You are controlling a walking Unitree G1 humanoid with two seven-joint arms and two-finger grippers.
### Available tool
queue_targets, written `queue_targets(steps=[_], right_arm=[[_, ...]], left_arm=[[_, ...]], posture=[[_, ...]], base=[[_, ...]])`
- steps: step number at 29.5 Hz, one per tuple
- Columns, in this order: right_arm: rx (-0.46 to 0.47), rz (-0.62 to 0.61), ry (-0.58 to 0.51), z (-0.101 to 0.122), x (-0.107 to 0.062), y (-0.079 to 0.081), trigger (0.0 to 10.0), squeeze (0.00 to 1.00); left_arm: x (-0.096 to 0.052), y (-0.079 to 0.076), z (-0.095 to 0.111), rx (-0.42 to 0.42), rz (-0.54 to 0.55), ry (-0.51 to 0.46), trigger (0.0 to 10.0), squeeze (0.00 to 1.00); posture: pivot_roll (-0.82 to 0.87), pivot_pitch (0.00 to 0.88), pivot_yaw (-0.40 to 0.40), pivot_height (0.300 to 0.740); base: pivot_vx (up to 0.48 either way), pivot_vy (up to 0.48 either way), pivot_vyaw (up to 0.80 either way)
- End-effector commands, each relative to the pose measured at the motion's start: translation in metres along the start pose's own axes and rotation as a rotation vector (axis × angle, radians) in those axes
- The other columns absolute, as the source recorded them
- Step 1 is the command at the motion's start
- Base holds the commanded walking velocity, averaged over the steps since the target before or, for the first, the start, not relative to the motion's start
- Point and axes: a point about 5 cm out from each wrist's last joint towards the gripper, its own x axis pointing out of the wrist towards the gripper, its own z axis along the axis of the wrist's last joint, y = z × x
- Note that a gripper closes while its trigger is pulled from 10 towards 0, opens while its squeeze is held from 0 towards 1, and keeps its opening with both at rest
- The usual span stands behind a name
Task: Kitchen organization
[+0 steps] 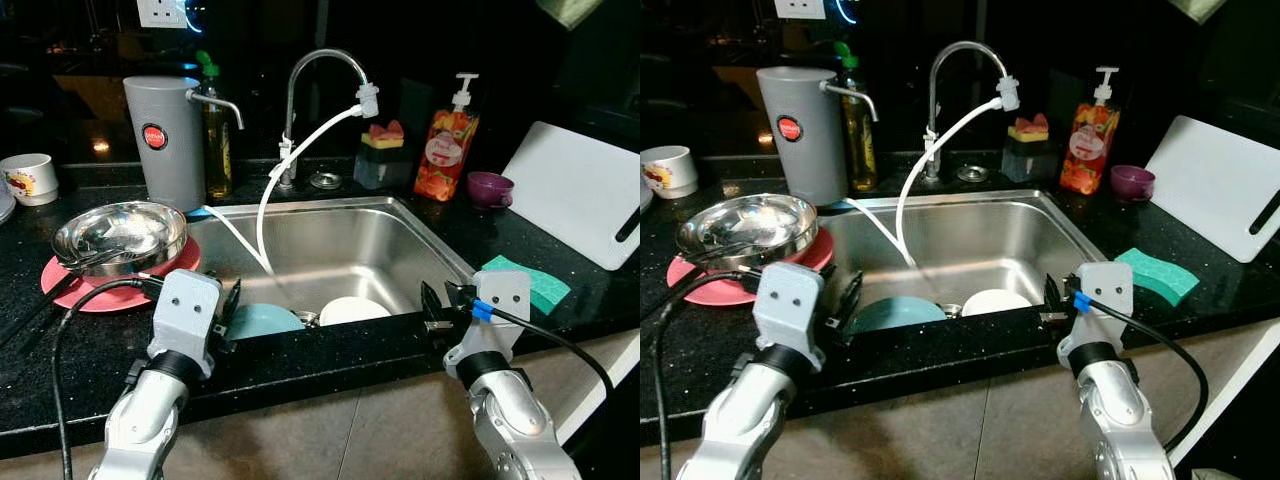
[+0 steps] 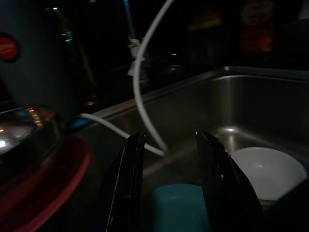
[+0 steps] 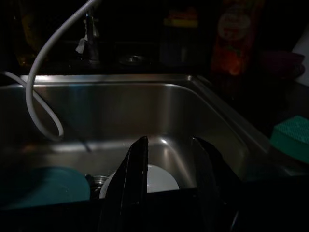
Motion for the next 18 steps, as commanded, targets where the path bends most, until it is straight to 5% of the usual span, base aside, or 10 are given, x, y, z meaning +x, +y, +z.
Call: queue_targets(steps=[1, 18], right_arm=[[-0.005, -0.024, 0.009, -0.0005, -0.0037, -0.0043, 10.0, 0.00], [0.005, -0.044, 0.002, 0.0019, -0.0013, -0.0058, 10.0, 0.00]], left_arm=[[-0.0015, -0.0047, 0.0002, -0.018, -0.026, 0.009, 10.0, 0.00], [0.0002, -0.0089, 0.0008, -0.034, -0.031, 0.013, 10.0, 0.00]], posture=[[0.10, 0.084, -0.063, 0.740], [0.09, 0.086, -0.076, 0.740]], base=[[0.000, 0.000, 0.00], [0.000, 0.000, 0.00]])
